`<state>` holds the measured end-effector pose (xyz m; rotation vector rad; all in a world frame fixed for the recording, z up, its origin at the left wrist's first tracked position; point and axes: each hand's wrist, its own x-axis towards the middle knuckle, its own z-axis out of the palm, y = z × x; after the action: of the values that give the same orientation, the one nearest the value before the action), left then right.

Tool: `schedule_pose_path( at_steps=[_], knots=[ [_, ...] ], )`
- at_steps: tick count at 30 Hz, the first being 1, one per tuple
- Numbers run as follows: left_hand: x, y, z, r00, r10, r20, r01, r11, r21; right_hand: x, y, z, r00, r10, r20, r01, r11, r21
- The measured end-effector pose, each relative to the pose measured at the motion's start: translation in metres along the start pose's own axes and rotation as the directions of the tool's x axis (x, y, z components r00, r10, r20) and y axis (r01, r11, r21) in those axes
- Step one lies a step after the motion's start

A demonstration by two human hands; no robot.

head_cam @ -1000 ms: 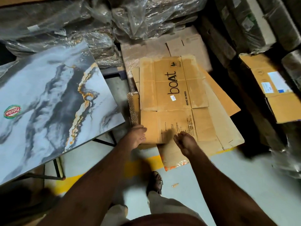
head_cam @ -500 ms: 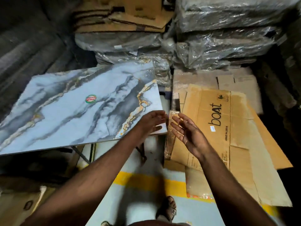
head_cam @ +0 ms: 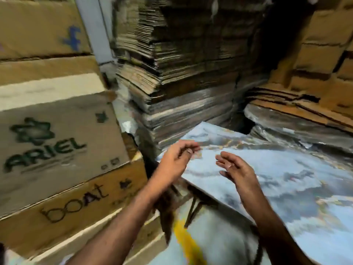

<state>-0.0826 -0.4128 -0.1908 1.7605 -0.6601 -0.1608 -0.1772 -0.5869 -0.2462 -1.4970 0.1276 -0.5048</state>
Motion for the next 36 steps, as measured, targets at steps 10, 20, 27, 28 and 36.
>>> schedule_pose_path(
  at_steps=[10, 20, 27, 28, 36],
  knots=[
    [-0.06, 0.0, -0.256, 0.894, 0.286, -0.346, 0.153, 0.53, 0.834, 0.084, -0.047, 0.259, 0.702, -0.449, 0.553, 0.705, 0.33, -0.628],
    [-0.057, -0.003, -0.392, 0.812, 0.317, -0.489, 0.451, 0.189, 0.872, 0.123, -0.092, 0.398, 0.618, -0.376, 0.69, 0.764, 0.081, -0.64],
    [-0.07, -0.019, -0.417, 0.726, 0.426, -0.539, 0.498, 0.214, 0.84, 0.127, -0.062, 0.421, 0.733, -0.334, 0.592, 0.673, 0.237, -0.7],
    [-0.075, -0.021, -0.424, 0.594, 0.457, -0.661, 0.591, 0.309, 0.745, 0.13, -0.063, 0.421, 0.734, -0.34, 0.588, 0.673, 0.254, -0.694],
    [-0.093, -0.03, -0.453, 0.268, 0.126, -0.955, 0.525, 0.812, 0.255, 0.117, -0.046, 0.428, 0.763, -0.354, 0.541, 0.643, 0.321, -0.696]
  ],
)
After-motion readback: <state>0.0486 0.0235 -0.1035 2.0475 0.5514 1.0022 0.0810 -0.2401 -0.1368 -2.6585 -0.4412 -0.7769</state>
